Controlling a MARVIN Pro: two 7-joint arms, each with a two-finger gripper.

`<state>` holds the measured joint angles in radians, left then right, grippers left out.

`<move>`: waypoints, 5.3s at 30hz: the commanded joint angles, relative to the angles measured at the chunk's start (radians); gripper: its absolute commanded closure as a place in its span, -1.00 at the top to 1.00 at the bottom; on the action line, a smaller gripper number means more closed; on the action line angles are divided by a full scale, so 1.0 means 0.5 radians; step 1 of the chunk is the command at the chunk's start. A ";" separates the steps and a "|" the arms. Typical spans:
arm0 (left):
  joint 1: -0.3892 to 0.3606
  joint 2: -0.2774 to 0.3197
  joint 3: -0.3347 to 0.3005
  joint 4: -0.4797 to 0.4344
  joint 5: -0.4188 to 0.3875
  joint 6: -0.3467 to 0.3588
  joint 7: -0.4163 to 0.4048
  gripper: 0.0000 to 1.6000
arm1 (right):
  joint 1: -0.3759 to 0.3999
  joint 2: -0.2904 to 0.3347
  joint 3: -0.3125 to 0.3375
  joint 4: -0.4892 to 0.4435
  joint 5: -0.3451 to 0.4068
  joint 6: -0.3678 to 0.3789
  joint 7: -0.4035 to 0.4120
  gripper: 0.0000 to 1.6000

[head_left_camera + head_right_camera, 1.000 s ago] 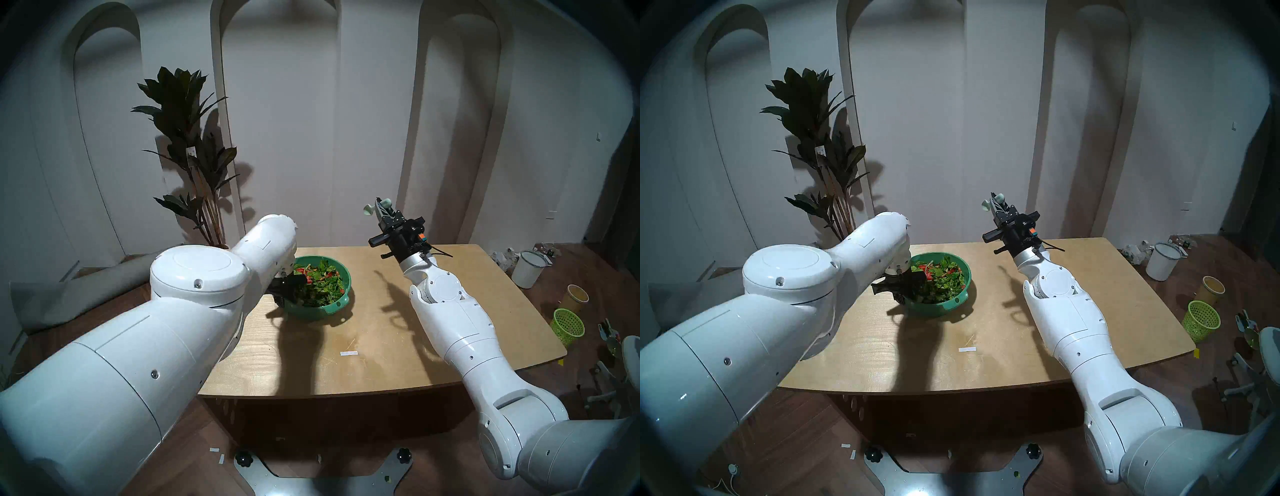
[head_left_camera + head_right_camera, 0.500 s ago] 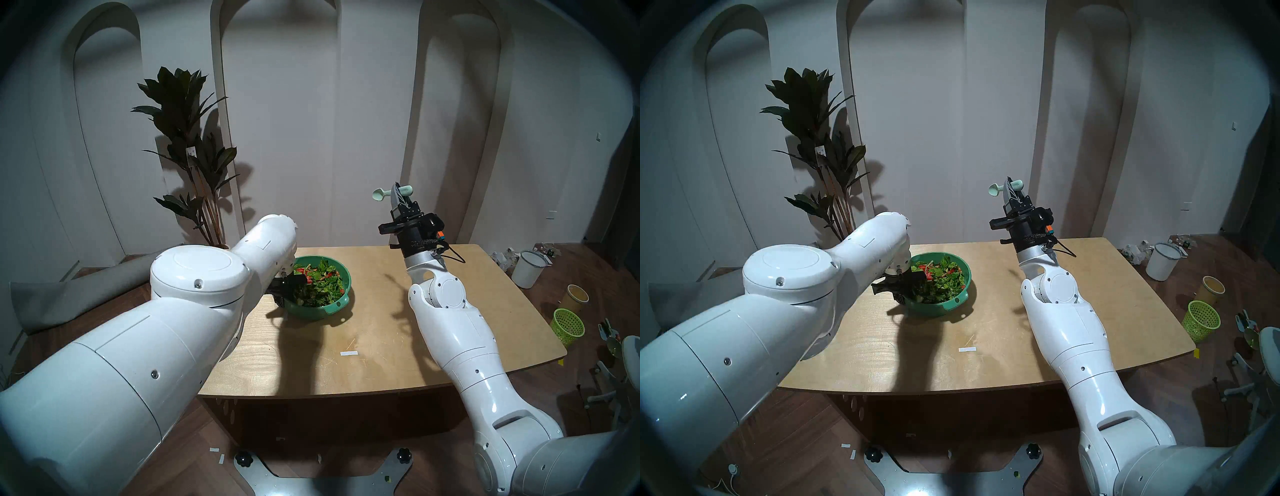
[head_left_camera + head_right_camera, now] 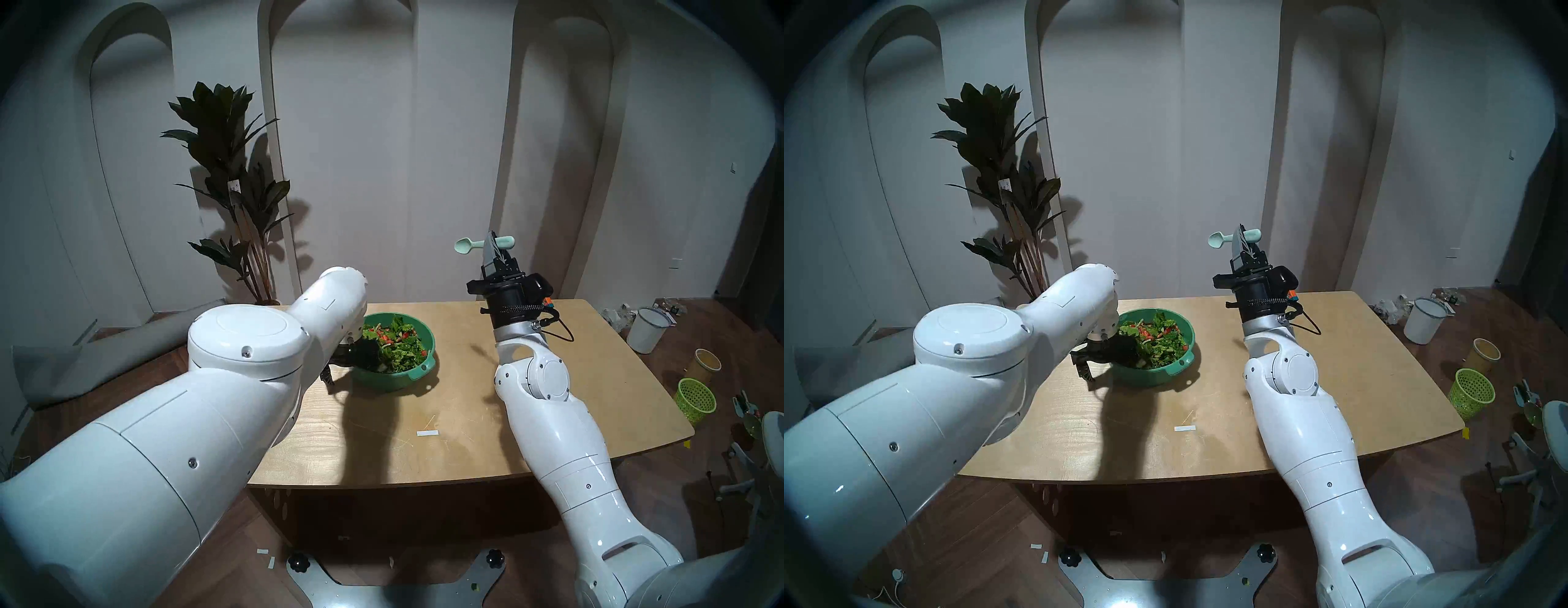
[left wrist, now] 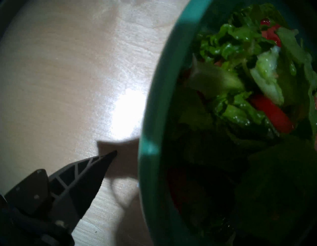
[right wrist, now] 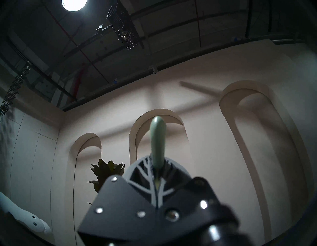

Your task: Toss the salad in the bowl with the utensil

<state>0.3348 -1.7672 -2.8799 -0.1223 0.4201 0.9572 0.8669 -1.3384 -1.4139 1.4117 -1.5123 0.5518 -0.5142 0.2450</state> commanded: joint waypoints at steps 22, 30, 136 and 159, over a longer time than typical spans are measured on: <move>-0.250 -0.106 0.022 0.045 0.080 0.005 -0.029 1.00 | -0.291 -0.009 -0.049 -0.398 0.200 0.305 -0.130 -1.00; -0.429 -0.076 0.033 0.045 0.085 0.005 -0.025 1.00 | -0.312 -0.007 -0.065 -0.413 0.219 0.354 -0.158 -1.00; -0.061 0.014 0.450 -0.433 0.449 -0.015 0.004 1.00 | -0.318 0.117 -0.130 -0.359 0.546 1.012 -0.166 -1.00; -0.054 -0.055 0.694 -0.600 0.620 -0.215 0.129 1.00 | -0.092 0.146 0.010 -0.214 0.617 1.148 -0.193 -1.00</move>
<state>0.3445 -1.7759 -2.5768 -0.3923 0.7003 0.8825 0.9204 -1.4319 -1.3418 1.4023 -1.6347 0.8521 0.0486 0.1544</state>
